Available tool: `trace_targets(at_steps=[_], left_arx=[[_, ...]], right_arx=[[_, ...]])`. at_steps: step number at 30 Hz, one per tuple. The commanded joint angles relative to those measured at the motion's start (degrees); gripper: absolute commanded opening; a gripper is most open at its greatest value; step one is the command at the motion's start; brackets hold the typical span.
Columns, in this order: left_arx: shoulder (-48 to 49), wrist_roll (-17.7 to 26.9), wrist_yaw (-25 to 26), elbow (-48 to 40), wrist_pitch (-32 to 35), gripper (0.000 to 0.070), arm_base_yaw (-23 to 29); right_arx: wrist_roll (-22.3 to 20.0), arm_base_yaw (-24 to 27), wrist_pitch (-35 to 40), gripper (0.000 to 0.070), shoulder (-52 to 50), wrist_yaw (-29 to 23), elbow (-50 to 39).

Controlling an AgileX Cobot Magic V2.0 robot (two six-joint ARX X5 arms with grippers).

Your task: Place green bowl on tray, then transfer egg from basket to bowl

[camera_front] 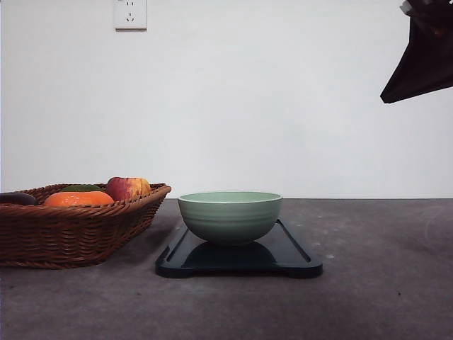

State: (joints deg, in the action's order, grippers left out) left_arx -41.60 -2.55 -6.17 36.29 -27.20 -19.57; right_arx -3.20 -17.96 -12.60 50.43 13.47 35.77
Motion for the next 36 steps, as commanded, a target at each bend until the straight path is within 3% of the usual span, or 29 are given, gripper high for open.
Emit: trace_targets(at_steps=[1, 4, 7, 12, 14, 27, 36], left_arx=[[-0.26, 0.37, -0.22, 0.39, 0.52, 0.0015, -0.09], [1.44, 2.62, -0.35, 0.15, 0.03, 0.0017, 1.57], [5.49, 1.06, 0.82, -2.94, 3.07, 0.0018, 5.62], [15.92, -0.05, 11.6, -12.23, 12.42, 0.0018, 13.46], [20.1, -0.43, 13.7, -16.0, 14.95, 0.0018, 15.98], [40.0, -4.87, 10.47, -33.69, 16.33, 0.0018, 22.31], [41.42, -5.03, 10.4, -35.56, 16.83, 0.0019, 22.51]], right_arx=[[-0.42, -0.17, 0.61, 0.0013, 0.28, 0.07, 0.11], [-0.42, -0.17, 0.61, 0.0013, 0.28, 0.07, 0.11], [-0.42, -0.17, 0.59, 0.0013, 0.28, 0.07, 0.11], [-0.42, -0.17, 0.61, 0.0013, 0.28, 0.07, 0.13], [-0.42, -0.17, 0.61, 0.0013, 0.28, 0.08, 0.12], [-0.42, -0.17, 0.61, 0.0013, 0.28, 0.04, 0.11], [-0.42, -0.17, 0.61, 0.0013, 0.28, 0.04, 0.13]])
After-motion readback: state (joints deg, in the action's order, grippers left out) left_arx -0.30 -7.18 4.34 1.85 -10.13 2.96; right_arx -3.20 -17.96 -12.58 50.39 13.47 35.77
